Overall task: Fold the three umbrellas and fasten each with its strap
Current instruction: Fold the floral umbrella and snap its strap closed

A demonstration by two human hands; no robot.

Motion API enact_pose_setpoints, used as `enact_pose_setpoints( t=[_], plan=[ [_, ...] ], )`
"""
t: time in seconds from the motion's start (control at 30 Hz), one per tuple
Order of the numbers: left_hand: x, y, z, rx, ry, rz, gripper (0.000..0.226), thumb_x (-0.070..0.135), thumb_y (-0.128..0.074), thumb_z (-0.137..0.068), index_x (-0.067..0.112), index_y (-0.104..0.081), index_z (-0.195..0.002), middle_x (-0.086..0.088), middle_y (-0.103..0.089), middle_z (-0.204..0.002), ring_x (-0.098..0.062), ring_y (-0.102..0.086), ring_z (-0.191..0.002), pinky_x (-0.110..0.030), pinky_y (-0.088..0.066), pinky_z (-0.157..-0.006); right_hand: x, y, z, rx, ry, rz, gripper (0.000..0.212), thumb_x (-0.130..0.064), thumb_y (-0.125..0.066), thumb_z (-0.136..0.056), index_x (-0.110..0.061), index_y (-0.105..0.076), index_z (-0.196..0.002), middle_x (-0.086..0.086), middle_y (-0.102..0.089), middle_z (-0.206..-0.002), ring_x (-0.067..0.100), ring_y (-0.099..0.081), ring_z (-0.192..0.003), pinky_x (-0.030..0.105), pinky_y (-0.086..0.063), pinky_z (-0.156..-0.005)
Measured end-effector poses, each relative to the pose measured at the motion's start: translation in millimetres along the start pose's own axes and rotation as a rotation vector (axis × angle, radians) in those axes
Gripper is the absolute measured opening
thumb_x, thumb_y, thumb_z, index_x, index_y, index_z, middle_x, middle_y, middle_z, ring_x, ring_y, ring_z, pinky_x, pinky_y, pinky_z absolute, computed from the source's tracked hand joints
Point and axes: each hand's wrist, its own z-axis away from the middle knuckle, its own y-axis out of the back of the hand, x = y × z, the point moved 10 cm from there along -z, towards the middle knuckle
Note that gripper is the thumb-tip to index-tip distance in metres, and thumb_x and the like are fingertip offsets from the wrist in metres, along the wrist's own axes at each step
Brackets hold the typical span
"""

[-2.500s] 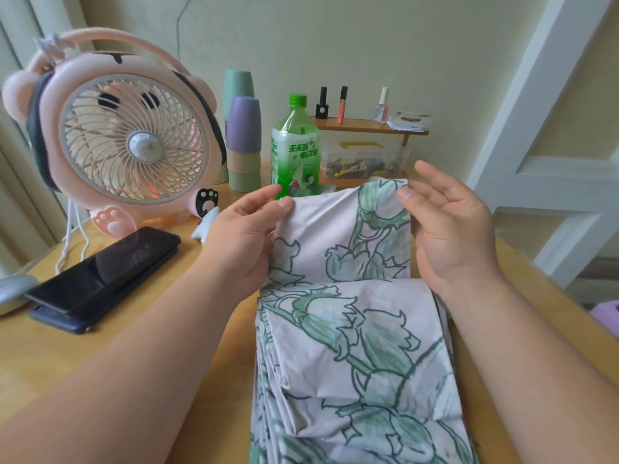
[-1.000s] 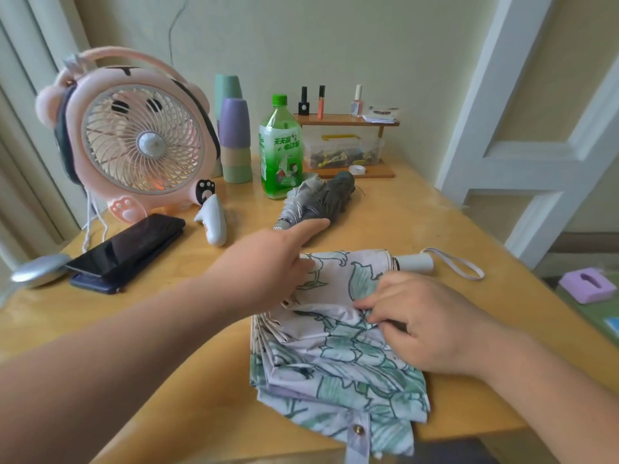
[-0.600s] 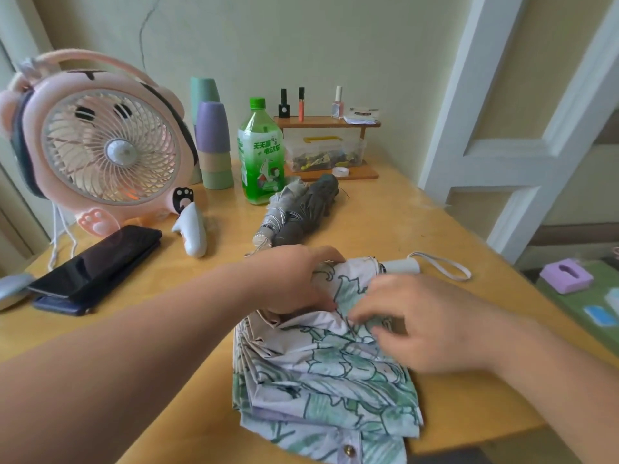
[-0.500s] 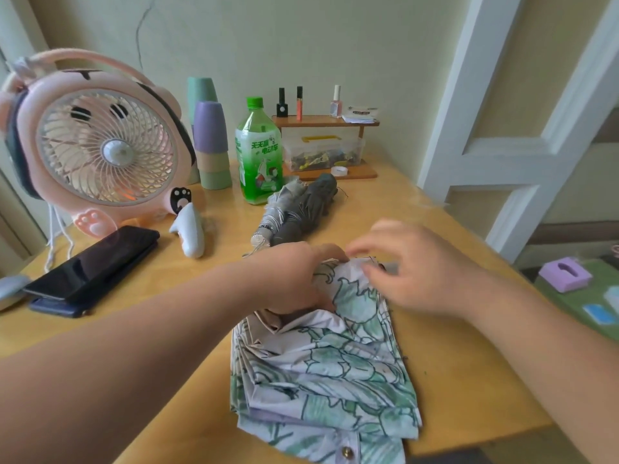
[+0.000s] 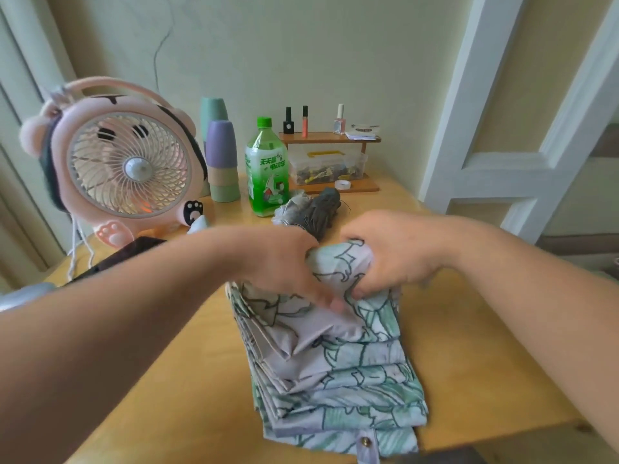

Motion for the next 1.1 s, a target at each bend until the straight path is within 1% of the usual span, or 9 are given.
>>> enact_pose_setpoints(
  t=[0.13,0.23,0.3,0.37,0.43,0.6,0.7,0.97,1.1],
  plan=[
    [26,69,22,0.13,-0.041,-0.187,0.034,0.047,-0.083,-0.074,0.03,-0.066,-0.098,0.009,-0.071,-0.083,-0.01,-0.068,-0.074,-0.024,-0.055,-0.067,-9,71,23,0.236,-0.03,0.049,0.037,-0.04,-0.087,-0.07,-0.028,-0.054,-0.083,-0.011,-0.06,-0.084,0.01,-0.06,-0.074,0.031,-0.048,-0.059],
    [56,131,39,0.481,-0.052,-0.469,0.033,0.037,-0.083,-0.072,0.022,-0.059,-0.089,0.003,-0.058,-0.075,-0.015,-0.053,-0.064,-0.026,-0.037,-0.05,-12,124,43,0.511,-0.098,0.207,0.033,-0.041,-0.077,-0.075,-0.026,-0.051,-0.087,-0.008,-0.056,-0.079,0.026,-0.058,-0.074,0.034,-0.044,-0.059],
    [71,160,65,0.791,-0.086,-0.574,0.025,0.027,-0.076,-0.075,0.022,-0.054,-0.085,0.002,-0.05,-0.068,-0.02,-0.048,-0.056,-0.027,-0.031,-0.048,-21,151,70,0.87,-0.091,0.359,0.022,-0.029,-0.069,-0.081,-0.023,-0.054,-0.095,0.0,-0.054,-0.072,0.033,-0.049,-0.066,0.034,-0.039,-0.056],
    [83,162,104,1.147,-0.186,-0.641,0.019,0.012,-0.065,-0.076,0.018,-0.049,-0.084,0.001,-0.045,-0.063,-0.028,-0.044,-0.052,-0.025,-0.021,-0.047,-38,154,109,1.248,-0.037,0.476,0.019,-0.013,-0.069,-0.079,-0.012,-0.059,-0.095,0.007,-0.055,-0.066,0.031,-0.043,-0.057,0.032,-0.031,-0.052],
    [83,132,121,1.298,-0.305,-0.642,0.021,0.005,-0.063,-0.069,0.015,-0.05,-0.082,-0.003,-0.051,-0.064,-0.03,-0.048,-0.051,-0.026,-0.019,-0.048,-46,129,128,1.392,0.032,0.483,0.018,-0.005,-0.071,-0.076,-0.008,-0.061,-0.09,0.008,-0.055,-0.068,0.032,-0.047,-0.059,0.035,-0.033,-0.053],
    [43,9,68,1.028,-0.324,-0.457,0.015,0.015,-0.051,-0.074,0.018,-0.057,-0.087,-0.003,-0.062,-0.08,-0.032,-0.061,-0.072,-0.039,-0.046,-0.052,-36,6,93,1.059,0.028,0.405,0.031,-0.005,-0.081,-0.064,-0.013,-0.058,-0.082,0.008,-0.057,-0.073,0.034,-0.057,-0.067,0.039,-0.045,-0.056],
    [31,-52,52,0.925,-0.295,-0.433,0.014,0.014,-0.052,-0.076,0.018,-0.059,-0.088,-0.006,-0.059,-0.093,-0.031,-0.056,-0.081,-0.043,-0.048,-0.062,-26,-55,79,0.848,0.017,0.343,0.039,-0.01,-0.086,-0.059,-0.017,-0.057,-0.085,0.003,-0.059,-0.078,0.031,-0.058,-0.07,0.039,-0.049,-0.057],
    [30,-74,48,0.827,-0.32,-0.373,0.011,0.012,-0.046,-0.067,0.018,-0.053,-0.075,-0.002,-0.051,-0.071,-0.029,-0.054,-0.06,-0.038,-0.045,-0.045,-18,-81,73,0.594,-0.057,0.235,0.068,-0.025,-0.092,-0.045,-0.029,-0.039,-0.088,-0.007,-0.053,-0.077,0.022,-0.055,-0.069,0.036,-0.047,-0.053],
    [27,-75,42,0.719,-0.305,-0.413,0.03,0.011,-0.072,-0.051,0.018,-0.056,-0.075,0.0,-0.053,-0.065,-0.026,-0.055,-0.052,-0.031,-0.038,-0.039,-35,-79,77,0.576,-0.011,0.25,0.05,-0.017,-0.076,-0.057,-0.026,-0.057,-0.102,-0.003,-0.055,-0.097,0.024,-0.057,-0.091,0.04,-0.052,-0.076]
  ],
)
